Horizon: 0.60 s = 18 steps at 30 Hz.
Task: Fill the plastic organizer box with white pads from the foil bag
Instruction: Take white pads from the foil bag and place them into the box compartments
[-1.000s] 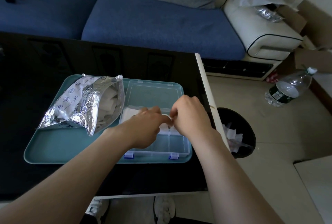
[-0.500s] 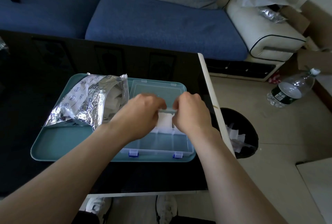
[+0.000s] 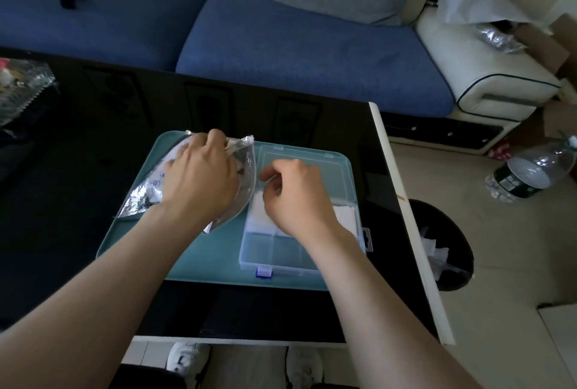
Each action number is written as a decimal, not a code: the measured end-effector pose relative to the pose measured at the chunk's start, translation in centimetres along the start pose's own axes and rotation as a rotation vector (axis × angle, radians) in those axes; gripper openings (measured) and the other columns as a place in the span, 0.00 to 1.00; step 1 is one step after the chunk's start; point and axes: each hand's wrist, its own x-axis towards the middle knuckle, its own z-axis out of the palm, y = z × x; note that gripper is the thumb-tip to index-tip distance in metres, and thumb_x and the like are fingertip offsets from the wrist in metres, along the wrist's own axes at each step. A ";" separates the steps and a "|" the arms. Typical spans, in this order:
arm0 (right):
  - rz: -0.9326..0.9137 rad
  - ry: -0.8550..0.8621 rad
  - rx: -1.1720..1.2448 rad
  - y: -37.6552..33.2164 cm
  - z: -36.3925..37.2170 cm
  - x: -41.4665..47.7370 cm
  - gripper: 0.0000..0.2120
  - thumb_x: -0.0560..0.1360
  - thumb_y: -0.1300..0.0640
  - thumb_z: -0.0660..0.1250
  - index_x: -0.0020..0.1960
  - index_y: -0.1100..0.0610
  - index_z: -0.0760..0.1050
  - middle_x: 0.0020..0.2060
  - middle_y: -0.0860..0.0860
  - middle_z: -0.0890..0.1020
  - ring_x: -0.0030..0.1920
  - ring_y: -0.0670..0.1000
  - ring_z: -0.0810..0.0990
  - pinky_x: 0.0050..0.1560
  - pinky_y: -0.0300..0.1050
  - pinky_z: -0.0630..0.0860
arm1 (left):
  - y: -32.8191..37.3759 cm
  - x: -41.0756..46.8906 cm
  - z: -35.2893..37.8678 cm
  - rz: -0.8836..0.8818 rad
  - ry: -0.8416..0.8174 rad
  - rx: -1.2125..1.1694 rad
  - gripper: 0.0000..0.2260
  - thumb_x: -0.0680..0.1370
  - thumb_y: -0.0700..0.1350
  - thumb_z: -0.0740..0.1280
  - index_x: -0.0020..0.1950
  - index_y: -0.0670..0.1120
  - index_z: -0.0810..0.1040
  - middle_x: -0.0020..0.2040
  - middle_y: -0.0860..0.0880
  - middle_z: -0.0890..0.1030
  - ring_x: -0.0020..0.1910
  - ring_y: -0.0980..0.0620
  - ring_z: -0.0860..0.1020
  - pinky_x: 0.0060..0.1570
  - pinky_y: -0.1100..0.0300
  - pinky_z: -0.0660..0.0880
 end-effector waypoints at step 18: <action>0.029 0.005 0.048 -2.9 6.6 1.8 0.16 0.79 0.66 0.70 0.67 0.62 0.80 0.57 0.57 0.85 0.61 0.58 0.82 0.61 0.50 0.79 | -4.1 1.4 -0.5 -0.098 -0.123 0.036 0.06 0.78 0.36 0.63 0.53 0.44 0.77 0.47 0.40 0.80 0.41 0.39 0.74 0.39 0.49 0.69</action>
